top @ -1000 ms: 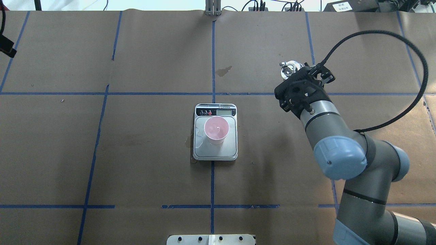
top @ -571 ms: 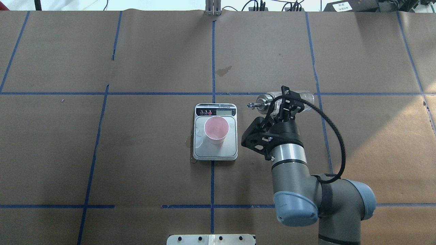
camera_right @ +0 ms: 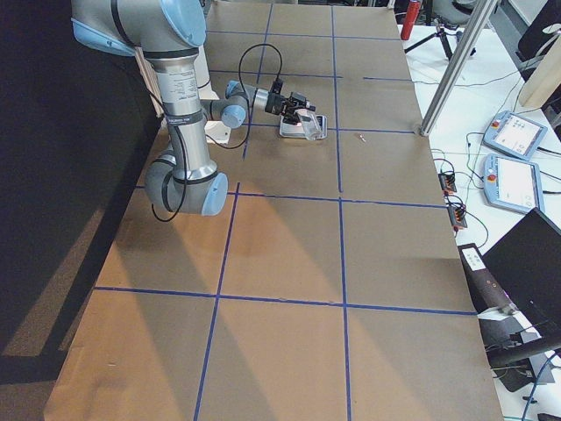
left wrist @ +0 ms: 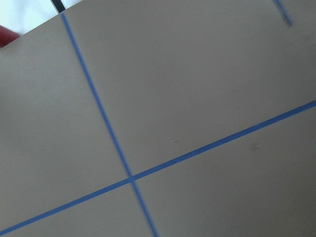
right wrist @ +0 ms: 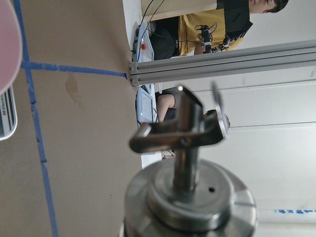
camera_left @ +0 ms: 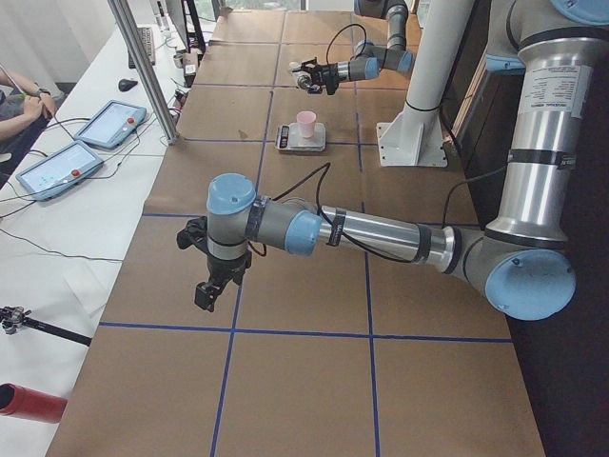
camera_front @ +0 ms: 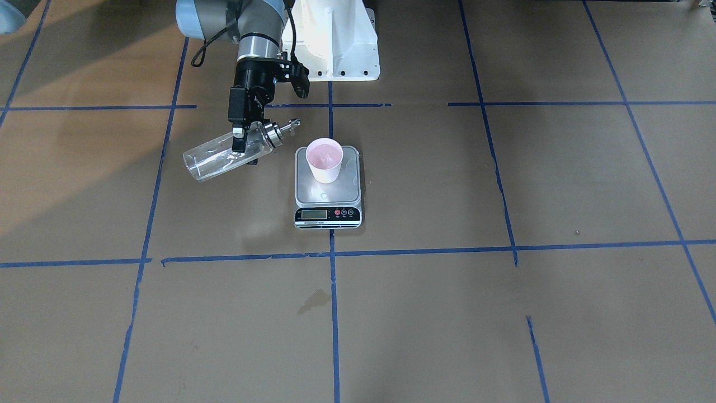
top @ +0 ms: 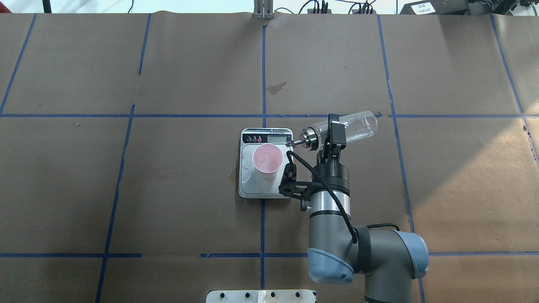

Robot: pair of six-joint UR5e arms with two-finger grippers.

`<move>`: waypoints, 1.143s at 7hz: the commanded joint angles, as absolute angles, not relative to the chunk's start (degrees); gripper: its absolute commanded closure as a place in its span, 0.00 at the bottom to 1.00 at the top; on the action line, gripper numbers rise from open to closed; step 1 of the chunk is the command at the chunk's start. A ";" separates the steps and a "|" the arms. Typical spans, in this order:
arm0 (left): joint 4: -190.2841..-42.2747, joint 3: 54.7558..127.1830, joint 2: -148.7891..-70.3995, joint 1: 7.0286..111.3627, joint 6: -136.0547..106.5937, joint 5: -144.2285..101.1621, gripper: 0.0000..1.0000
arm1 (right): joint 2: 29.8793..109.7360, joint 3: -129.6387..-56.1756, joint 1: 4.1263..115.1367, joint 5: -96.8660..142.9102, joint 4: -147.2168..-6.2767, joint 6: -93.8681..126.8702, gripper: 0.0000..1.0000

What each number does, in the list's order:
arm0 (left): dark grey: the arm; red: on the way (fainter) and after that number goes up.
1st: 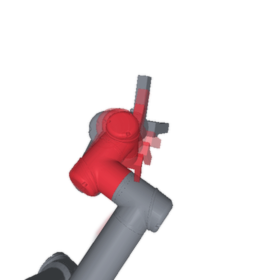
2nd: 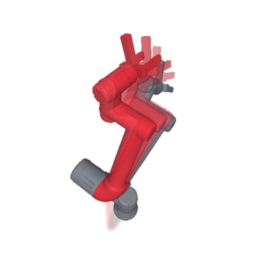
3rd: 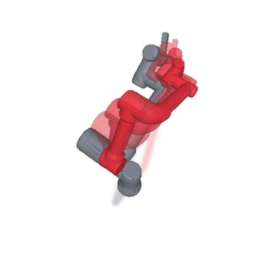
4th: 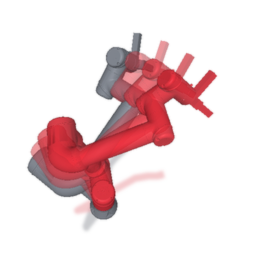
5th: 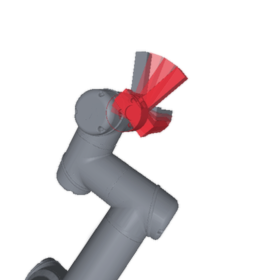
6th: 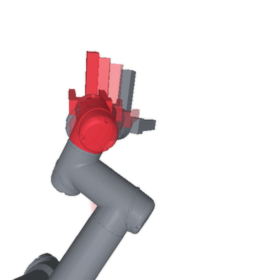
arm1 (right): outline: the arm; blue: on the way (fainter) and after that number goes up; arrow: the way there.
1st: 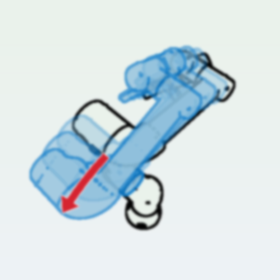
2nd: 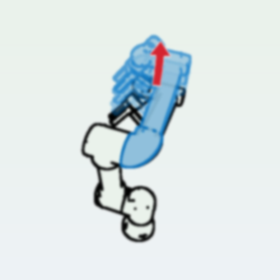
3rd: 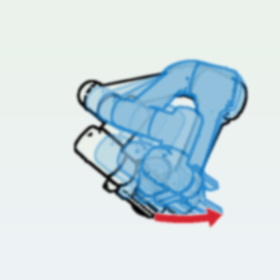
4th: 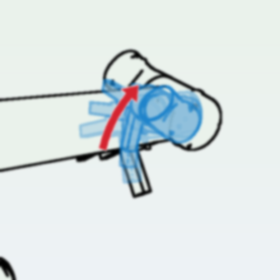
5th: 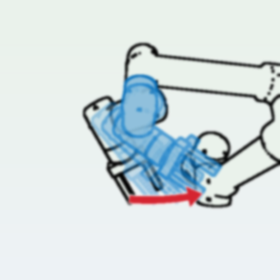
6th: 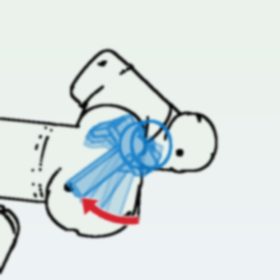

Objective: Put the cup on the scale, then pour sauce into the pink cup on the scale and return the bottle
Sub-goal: 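Tilt the bottle with the right gripper to pour into the pink cup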

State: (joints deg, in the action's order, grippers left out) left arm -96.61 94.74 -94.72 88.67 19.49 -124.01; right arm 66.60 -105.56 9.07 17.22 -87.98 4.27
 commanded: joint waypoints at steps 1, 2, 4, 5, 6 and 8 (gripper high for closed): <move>-96.77 94.05 -94.66 88.68 19.42 -124.01 0.00 | 65.66 -104.94 9.23 14.16 -88.94 -6.35 1.00; -96.85 93.61 -94.75 88.68 19.42 -124.01 0.00 | 65.39 -104.94 9.40 12.41 -88.95 -13.12 1.00; -97.29 92.99 -94.83 88.59 19.34 -124.01 0.00 | 65.30 -104.94 9.67 9.50 -88.95 -24.99 1.00; -97.29 92.81 -94.92 88.59 19.34 -124.01 0.00 | 65.30 -104.94 9.75 8.01 -88.95 -28.01 1.00; -97.29 92.90 -95.10 88.59 19.25 -124.01 0.00 | 65.30 -104.94 9.76 7.74 -88.95 -30.65 1.00; -97.29 92.99 -95.10 88.59 19.34 -124.10 0.00 | 64.87 -105.12 10.37 7.21 -88.95 -38.80 1.00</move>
